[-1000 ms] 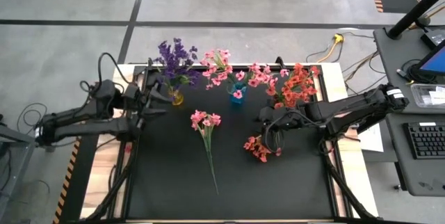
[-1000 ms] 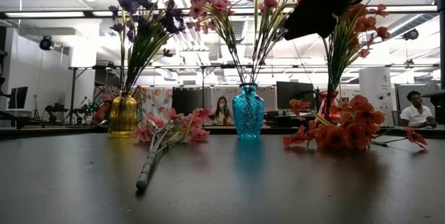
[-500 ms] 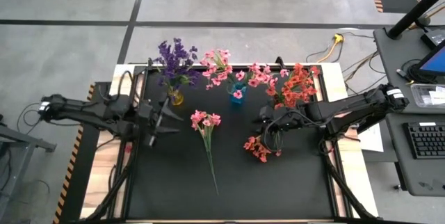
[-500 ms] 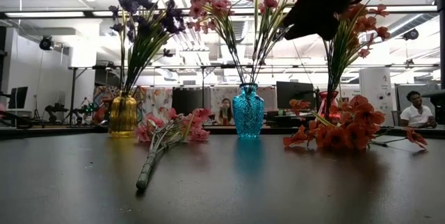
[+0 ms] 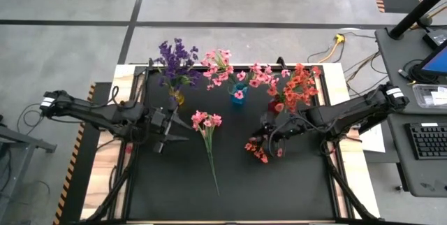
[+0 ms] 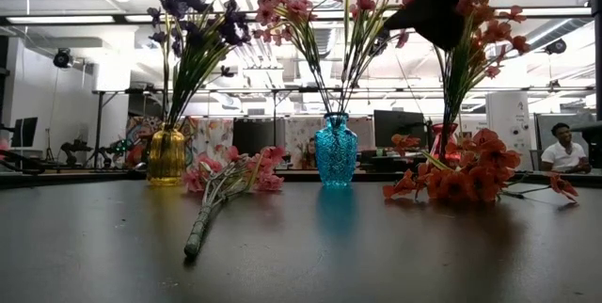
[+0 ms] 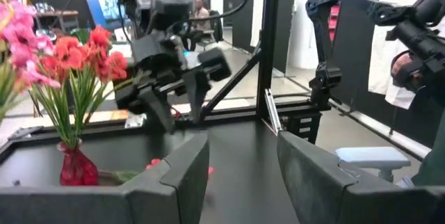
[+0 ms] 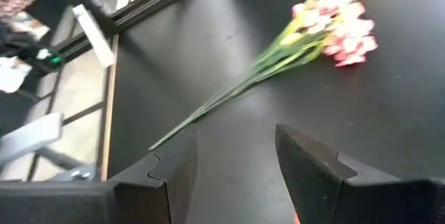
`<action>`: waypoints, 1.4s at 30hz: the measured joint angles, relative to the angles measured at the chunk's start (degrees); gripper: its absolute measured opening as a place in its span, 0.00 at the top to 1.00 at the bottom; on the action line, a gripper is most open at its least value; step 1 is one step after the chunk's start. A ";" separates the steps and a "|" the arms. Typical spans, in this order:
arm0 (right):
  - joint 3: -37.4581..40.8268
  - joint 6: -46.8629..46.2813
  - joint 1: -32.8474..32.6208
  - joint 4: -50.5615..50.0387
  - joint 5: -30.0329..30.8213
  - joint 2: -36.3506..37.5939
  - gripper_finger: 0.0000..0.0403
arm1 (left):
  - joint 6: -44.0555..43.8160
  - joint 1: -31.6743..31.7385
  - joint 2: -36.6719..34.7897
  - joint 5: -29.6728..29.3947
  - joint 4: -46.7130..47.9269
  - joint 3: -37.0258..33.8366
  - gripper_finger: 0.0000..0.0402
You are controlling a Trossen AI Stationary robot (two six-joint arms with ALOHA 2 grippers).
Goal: Sort flowers into vase by color
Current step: Put the orange flower into the red vase
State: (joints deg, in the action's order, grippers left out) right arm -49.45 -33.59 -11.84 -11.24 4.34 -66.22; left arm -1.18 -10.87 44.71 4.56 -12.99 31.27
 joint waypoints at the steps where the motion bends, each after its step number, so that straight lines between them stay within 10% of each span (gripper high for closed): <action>1: 0.00 -0.64 -0.81 0.20 -0.04 -0.32 0.55 | -0.27 0.00 0.32 0.00 0.00 -0.01 0.61; 22: 0.00 -15.73 -12.22 1.38 -3.28 -11.69 0.55 | -5.15 -6.42 7.73 -3.57 -6.91 -0.03 0.61; 42: -3.44 -17.01 -13.07 -29.15 -4.75 -9.88 0.55 | -25.67 -9.07 18.08 -7.11 -1.01 -0.04 0.61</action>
State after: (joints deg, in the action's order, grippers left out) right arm -52.89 -50.60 -24.91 -40.39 -0.41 -76.09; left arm -26.85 -19.94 62.78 -2.55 -14.01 31.22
